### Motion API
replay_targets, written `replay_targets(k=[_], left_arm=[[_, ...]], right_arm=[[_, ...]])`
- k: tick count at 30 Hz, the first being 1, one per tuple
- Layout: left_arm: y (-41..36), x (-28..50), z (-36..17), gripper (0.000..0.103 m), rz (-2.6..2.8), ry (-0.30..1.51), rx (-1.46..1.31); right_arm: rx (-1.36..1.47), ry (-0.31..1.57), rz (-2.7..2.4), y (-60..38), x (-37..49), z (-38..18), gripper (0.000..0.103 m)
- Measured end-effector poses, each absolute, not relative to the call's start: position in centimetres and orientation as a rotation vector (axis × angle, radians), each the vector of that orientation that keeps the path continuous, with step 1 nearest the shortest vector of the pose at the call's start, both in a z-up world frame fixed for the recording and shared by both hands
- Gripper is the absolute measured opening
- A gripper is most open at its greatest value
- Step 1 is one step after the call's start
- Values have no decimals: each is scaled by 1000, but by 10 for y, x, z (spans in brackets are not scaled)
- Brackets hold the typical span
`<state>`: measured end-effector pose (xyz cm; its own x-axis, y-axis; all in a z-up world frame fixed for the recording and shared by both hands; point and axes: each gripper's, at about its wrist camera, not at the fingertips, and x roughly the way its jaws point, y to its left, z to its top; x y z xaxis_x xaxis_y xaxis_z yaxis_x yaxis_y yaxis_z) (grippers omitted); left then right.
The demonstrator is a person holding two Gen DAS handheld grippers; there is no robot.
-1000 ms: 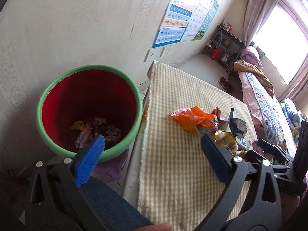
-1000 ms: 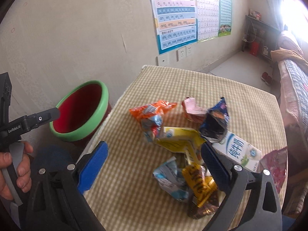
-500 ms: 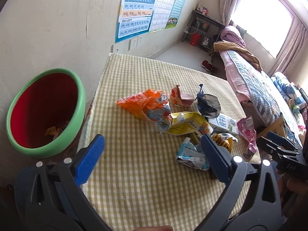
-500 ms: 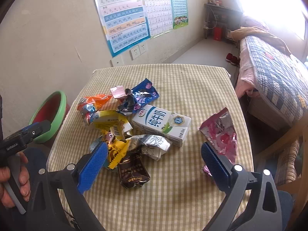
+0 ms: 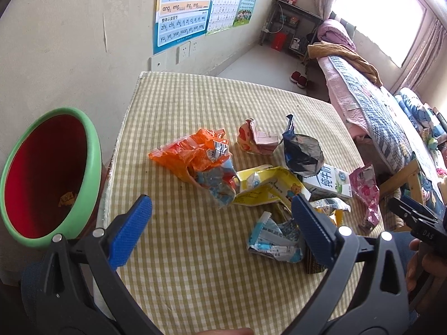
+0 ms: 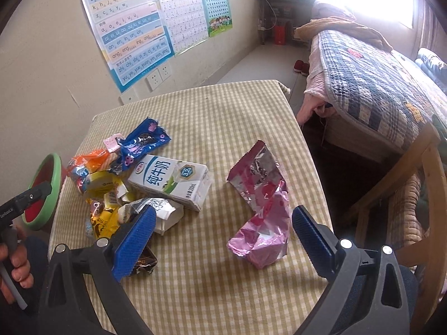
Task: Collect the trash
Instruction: 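Move both open tools back over the table, then grasp the orange chip bag with the left tool while the right tool grasps the pink bag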
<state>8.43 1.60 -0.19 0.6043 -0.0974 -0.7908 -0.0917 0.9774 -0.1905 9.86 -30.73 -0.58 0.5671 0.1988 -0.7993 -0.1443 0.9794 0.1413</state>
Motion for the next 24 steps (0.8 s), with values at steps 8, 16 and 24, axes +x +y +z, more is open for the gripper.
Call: replay_targets(k=[8, 16, 24], left_arm=[[21, 115, -23, 95, 27, 960, -195], [31, 132, -45, 80, 16, 1000, -238], [34, 138, -56, 60, 25, 1018, -262]], right_arm=[[52, 1011, 156, -321, 117, -35, 94], [48, 1035, 127, -323, 136, -57, 93], [57, 1059, 143, -323, 137, -72, 79]])
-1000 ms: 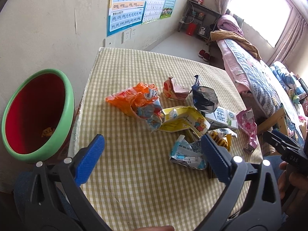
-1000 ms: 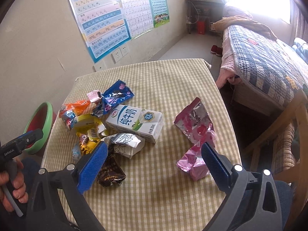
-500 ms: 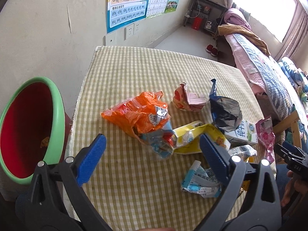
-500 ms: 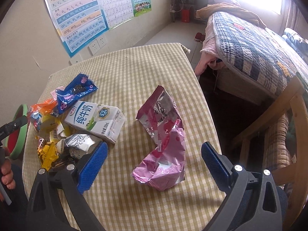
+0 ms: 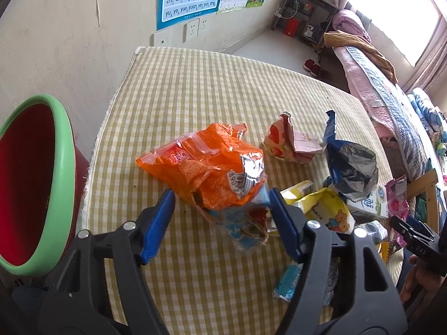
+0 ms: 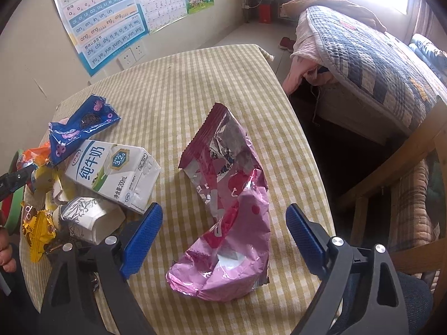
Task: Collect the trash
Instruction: 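Grasp the orange chip bag with the left tool while the right tool grasps the pink bag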
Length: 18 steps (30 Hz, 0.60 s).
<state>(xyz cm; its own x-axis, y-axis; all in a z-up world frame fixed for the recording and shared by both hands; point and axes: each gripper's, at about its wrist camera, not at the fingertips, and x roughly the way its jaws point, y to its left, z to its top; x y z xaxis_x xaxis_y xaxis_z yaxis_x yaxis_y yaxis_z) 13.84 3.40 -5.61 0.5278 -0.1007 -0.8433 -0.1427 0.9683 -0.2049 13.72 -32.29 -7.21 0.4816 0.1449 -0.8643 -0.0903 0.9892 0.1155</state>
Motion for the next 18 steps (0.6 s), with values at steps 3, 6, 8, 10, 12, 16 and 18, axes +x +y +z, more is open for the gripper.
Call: replay_targets(k=[3, 6, 8, 10, 12, 16, 18], left_arm=[[35, 136, -57, 47, 7, 1025, -280], [36, 130, -53, 45, 0, 1015, -289], [36, 124, -49, 45, 9, 1005, -270], [35, 119, -46, 45, 12, 1000, -259], [37, 113, -43, 45, 14, 993, -250], [40, 100, -33, 45, 10, 969, -242], [40, 94, -26, 45, 8, 952, -231]], right_arm=[[61, 1072, 149, -323, 137, -75, 58], [56, 1059, 154, -322, 135, -72, 44], [51, 1056, 154, -321, 134, -71, 42], [50, 1055, 154, -321, 134, -71, 40], [54, 1040, 147, -323, 133, -67, 39], [76, 1018, 145, -326, 130, -57, 38], [78, 1004, 148, -326, 126, -50, 38]])
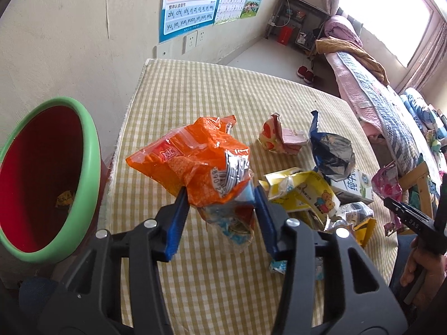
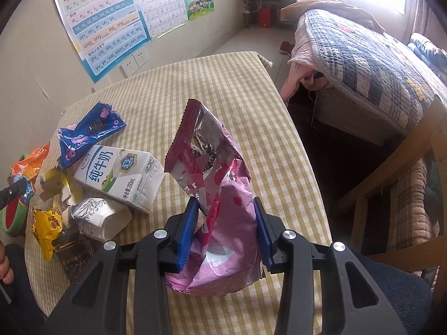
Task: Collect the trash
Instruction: 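Grasp the orange chip bag with the left tool while the right tool grasps the pink bag, then carry the orange bag and pink bag over the red bin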
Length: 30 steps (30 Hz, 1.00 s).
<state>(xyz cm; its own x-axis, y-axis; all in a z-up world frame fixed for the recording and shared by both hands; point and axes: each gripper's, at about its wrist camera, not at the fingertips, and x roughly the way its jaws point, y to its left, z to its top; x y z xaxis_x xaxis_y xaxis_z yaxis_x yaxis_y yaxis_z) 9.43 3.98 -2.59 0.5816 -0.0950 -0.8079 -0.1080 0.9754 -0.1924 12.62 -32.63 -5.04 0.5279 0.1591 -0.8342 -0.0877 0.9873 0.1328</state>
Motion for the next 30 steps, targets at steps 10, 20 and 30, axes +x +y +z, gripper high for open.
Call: replay_targets(k=[10, 20, 30], left_arm=[[37, 67, -3, 45, -21, 901, -188], [53, 45, 7, 45, -18, 874, -222], [86, 29, 21, 45, 37, 820, -263]], right_arm=[[92, 949, 175, -320, 108, -19, 38], [103, 927, 253, -293, 94, 4, 38], [44, 917, 383, -232, 84, 13, 38]])
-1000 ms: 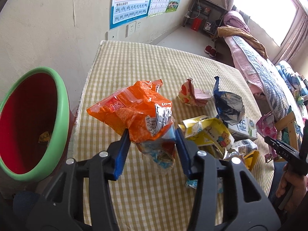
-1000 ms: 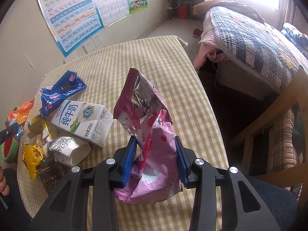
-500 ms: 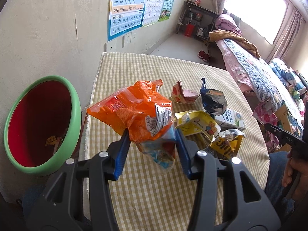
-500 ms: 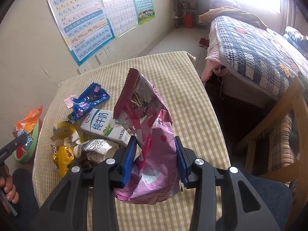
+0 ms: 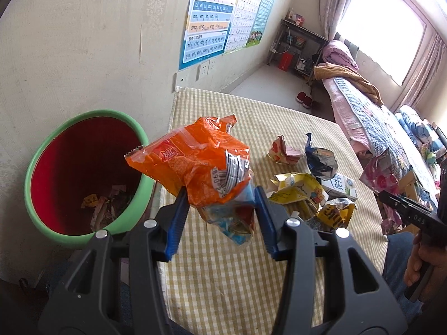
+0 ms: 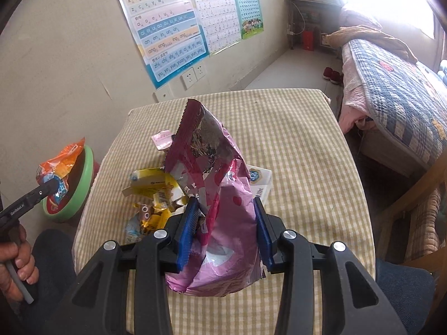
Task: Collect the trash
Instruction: 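Carry the orange bag and pink bag over the red bin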
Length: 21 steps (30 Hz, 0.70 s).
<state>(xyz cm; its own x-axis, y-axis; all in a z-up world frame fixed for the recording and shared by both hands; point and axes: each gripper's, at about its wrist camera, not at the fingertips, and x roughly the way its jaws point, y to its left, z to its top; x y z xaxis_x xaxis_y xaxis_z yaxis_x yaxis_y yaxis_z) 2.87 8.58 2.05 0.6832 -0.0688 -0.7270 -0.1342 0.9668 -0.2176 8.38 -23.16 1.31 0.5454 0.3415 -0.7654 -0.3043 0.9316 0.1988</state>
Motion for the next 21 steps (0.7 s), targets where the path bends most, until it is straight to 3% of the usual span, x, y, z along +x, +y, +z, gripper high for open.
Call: replay_targets(k=[21], left_arm=[[169, -4, 29, 45, 180, 780, -336]], right_arm=[[-77, 857, 638, -82, 90, 37, 39]])
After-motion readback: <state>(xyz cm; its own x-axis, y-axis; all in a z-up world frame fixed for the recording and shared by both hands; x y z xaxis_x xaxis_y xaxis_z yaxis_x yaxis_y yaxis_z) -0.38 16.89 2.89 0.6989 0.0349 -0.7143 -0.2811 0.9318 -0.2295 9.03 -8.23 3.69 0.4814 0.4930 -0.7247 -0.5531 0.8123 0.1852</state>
